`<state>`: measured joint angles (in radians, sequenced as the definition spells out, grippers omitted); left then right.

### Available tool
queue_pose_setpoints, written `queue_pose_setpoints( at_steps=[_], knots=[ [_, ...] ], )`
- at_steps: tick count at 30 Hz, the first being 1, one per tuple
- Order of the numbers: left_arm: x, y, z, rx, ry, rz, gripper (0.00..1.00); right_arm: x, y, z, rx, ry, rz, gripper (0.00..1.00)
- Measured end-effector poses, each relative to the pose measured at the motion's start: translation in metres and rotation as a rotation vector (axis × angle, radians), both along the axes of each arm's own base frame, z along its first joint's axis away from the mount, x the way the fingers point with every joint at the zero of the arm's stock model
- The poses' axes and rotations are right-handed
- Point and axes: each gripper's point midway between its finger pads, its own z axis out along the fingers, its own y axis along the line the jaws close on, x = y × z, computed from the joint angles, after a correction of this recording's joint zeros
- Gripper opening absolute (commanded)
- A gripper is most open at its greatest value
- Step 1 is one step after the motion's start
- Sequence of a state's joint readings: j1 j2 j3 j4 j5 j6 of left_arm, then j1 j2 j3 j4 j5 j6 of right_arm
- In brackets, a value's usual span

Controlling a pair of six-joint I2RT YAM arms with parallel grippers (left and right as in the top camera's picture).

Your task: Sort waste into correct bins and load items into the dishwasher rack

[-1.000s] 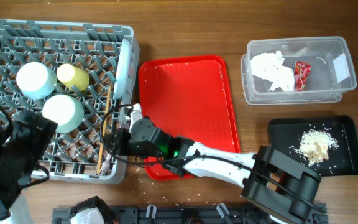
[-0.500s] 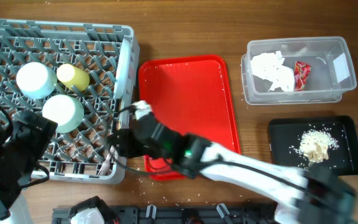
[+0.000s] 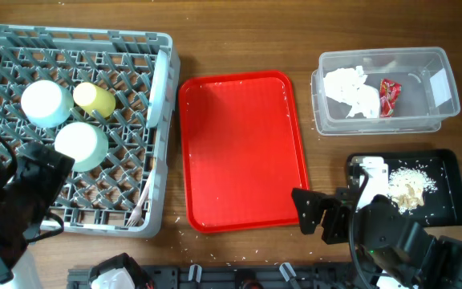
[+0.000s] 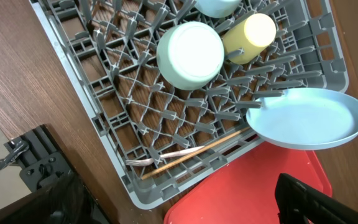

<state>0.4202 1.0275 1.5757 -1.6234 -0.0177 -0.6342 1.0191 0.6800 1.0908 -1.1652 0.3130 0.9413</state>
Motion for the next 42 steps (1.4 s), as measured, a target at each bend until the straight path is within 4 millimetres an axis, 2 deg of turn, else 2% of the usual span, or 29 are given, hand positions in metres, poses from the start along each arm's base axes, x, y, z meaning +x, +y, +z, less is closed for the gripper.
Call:
queue_pose_setpoints(
  at_steps=[11,13,16,18,19,21,25,28,36,40,42],
  knots=[
    [0.0,0.0,0.0,0.0,0.0,0.0,1.0,0.0,-0.001,0.0,-0.005,-0.002,-0.002,1.0],
    [0.0,0.0,0.0,0.0,0.0,0.0,1.0,0.007,-0.008,-0.001,-0.009,-0.002,-0.049,1.0],
    [0.0,0.0,0.0,0.0,0.0,0.0,1.0,0.032,-0.03,-0.015,0.037,-0.017,-0.212,1.0],
    [0.0,0.0,0.0,0.0,0.0,0.0,1.0,0.066,-0.028,-0.021,0.137,-0.132,-0.225,1.0],
    [0.0,0.0,0.0,0.0,0.0,0.0,1.0,0.08,-0.021,-0.021,0.194,-0.227,-0.175,1.0],
    [0.0,0.0,0.0,0.0,0.0,0.001,1.0,0.09,-0.017,-0.019,0.267,-0.386,-0.107,1.0],
    [0.0,0.0,0.0,0.0,-0.001,0.001,1.0,0.079,-0.016,-0.021,0.343,-0.64,-0.014,1.0],
    [0.0,0.0,0.0,0.0,0.0,0.001,1.0,0.075,-0.024,-0.033,0.335,-0.69,-0.032,1.0],
    [0.0,0.0,0.0,0.0,0.0,0.001,1.0,0.084,-0.056,-0.044,0.262,-0.767,-0.151,1.0],
    [0.0,0.0,0.0,0.0,0.0,0.001,1.0,0.083,-0.058,-0.037,0.213,-0.89,-0.131,1.0],
    [0.0,0.0,0.0,0.0,0.0,0.001,1.0,0.086,-0.058,-0.046,0.195,-0.9,-0.127,1.0]
  ],
)
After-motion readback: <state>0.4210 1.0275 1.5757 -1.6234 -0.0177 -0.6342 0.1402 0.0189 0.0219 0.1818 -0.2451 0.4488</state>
